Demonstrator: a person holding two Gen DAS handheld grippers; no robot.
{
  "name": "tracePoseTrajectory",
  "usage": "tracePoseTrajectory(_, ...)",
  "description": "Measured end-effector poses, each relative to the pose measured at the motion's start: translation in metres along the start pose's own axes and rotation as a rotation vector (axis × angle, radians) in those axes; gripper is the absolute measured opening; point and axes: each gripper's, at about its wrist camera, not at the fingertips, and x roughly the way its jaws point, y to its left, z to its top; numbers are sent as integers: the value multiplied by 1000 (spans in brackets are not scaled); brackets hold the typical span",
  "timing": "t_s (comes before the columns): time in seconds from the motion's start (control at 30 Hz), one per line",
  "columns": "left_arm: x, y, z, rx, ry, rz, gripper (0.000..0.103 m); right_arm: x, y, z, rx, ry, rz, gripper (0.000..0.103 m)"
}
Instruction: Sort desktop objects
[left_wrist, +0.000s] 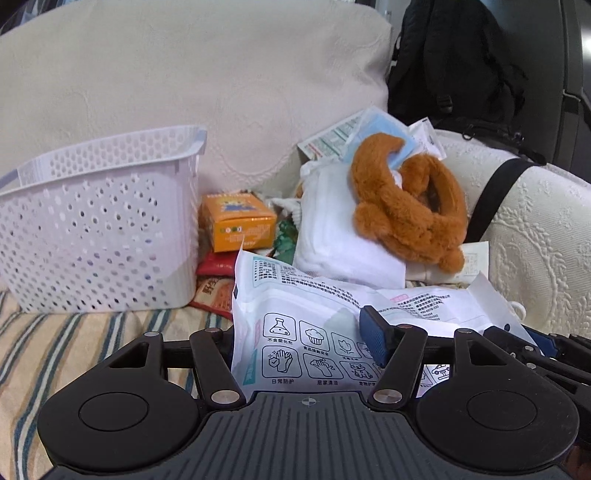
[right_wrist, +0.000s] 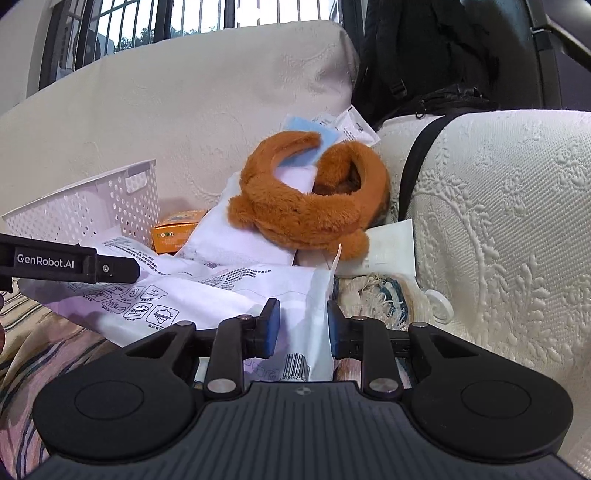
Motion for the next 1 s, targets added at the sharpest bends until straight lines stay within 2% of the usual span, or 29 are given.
tracePoseTrajectory(0.3, -1, 0, -1, 1, -11, 1, 64, -1, -2, 1, 11, -3, 5, 24)
tracePoseTrajectory(0.43, -7, 2, 4, -2, -40, 3, 64, -6, -2, 4, 18, -16, 7, 16)
tracePoseTrajectory(0.57, -17, 9, 13, -35, -69, -8, 64, -9, -2, 14, 33, -25, 23, 15)
tracePoseTrajectory(0.8, -39, 19, 38, -76, -122, -8, 64, -16, 5, 46, 40, -71, 52, 14)
tracePoseTrajectory(0.83, -42, 21, 43, -84, -131, -5, 64, -17, 6, 53, 36, -81, 57, 11)
tracePoseTrajectory(1.0, -61, 32, 84, -77, -197, 46, 64, -10, 21, 99, 16, -122, 104, 10)
